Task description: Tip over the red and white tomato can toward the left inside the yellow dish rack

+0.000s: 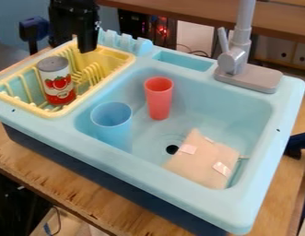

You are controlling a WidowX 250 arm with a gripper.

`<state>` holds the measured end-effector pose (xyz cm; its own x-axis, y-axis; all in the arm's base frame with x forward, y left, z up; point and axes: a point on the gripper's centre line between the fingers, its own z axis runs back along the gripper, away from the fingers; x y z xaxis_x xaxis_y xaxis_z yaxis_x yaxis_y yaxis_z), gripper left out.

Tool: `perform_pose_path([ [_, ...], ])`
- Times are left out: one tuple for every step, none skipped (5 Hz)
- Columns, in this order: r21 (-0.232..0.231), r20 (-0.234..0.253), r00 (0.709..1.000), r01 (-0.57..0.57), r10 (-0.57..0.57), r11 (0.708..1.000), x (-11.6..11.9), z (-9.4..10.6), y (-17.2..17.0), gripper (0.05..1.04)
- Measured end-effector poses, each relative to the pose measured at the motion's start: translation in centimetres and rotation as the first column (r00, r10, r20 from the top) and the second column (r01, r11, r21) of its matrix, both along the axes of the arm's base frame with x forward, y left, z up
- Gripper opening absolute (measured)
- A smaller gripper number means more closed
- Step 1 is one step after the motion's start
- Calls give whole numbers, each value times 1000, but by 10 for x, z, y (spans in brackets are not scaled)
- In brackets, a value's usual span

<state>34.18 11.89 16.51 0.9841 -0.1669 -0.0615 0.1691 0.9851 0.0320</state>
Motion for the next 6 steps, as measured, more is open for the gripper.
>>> perform_pose_path([
  [-17,-14,1000,1,-2,1000,-1,-9,-4,1000],
  [-26,-44,998,35,-37,999,-3,-22,-19,1000],
  [-36,-78,996,50,-53,998,-8,-32,-28,999],
  [-36,-102,994,41,-45,999,-13,-37,-28,1000],
  [-21,-145,989,31,-34,999,-21,-43,-26,1000],
  [-9,-160,987,26,-27,1000,-24,-43,-24,1000],
])
